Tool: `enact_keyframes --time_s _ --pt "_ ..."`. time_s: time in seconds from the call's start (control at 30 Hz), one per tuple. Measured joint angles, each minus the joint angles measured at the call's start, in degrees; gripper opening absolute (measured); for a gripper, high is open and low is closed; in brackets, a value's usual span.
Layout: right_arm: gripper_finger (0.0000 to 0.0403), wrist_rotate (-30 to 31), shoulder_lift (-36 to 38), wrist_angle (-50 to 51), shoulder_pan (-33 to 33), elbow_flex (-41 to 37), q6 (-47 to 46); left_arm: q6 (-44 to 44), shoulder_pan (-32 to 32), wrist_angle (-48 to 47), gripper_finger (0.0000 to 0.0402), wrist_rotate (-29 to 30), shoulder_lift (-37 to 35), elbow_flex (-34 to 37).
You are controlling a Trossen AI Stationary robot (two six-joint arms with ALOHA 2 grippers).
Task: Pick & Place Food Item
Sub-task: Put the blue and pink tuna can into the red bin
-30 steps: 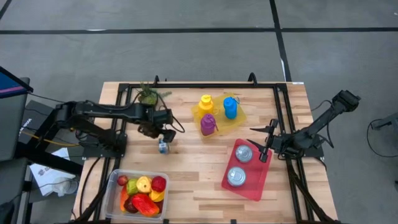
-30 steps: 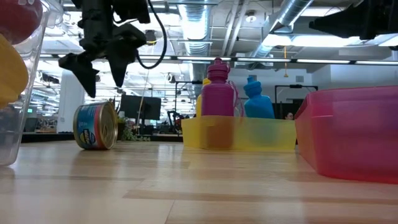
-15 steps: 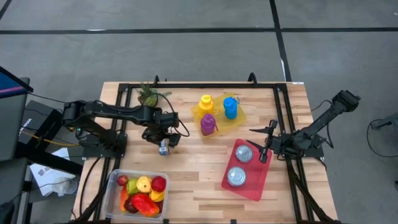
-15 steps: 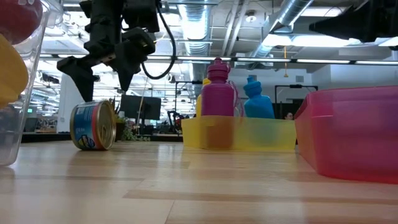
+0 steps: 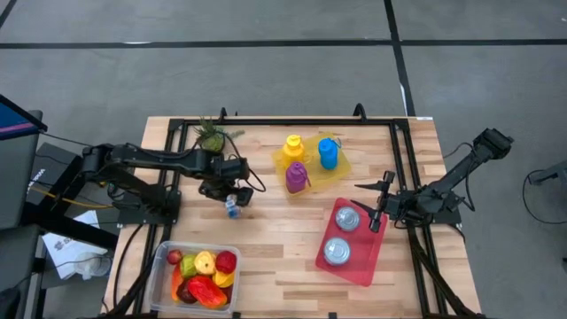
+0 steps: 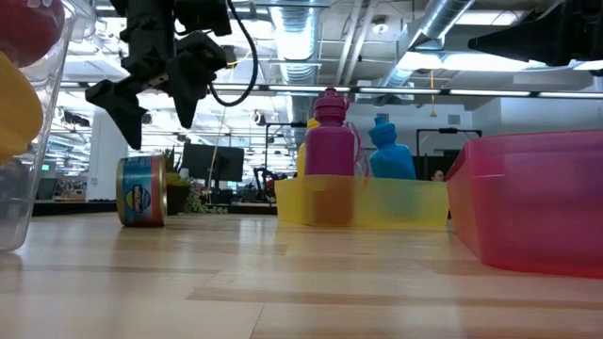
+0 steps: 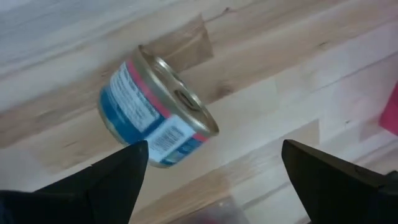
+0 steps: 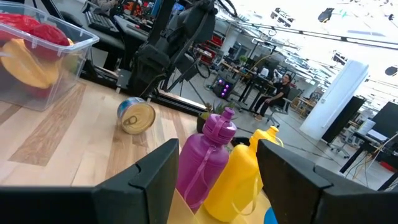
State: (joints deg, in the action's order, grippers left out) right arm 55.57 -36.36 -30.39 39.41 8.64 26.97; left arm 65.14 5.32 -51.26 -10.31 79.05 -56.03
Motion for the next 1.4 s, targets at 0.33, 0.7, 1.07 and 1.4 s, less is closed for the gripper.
enact_keyframes --time_s 0.33,0.7,1.07,1.4 --pt "0.0207 0.00 0.00 0.02 0.00 0.00 -0.42 0.94 -0.77 -7.13 0.0364 2.74 0.30 -0.08" --pt "0.0207 0.00 0.00 1.26 0.01 -0.02 -0.68 9.63 -0.64 4.68 0.0364 2.27 0.32 6.32" --pt "0.0207 0.00 0.00 1.44 -0.01 -0.02 -1.09 11.89 -0.40 8.73 0.0317 1.86 0.30 10.37" --pt "0.0207 0.02 0.00 1.26 -0.06 -0.02 -3.00 7.24 -0.42 9.18 0.0184 2.41 0.28 11.85"
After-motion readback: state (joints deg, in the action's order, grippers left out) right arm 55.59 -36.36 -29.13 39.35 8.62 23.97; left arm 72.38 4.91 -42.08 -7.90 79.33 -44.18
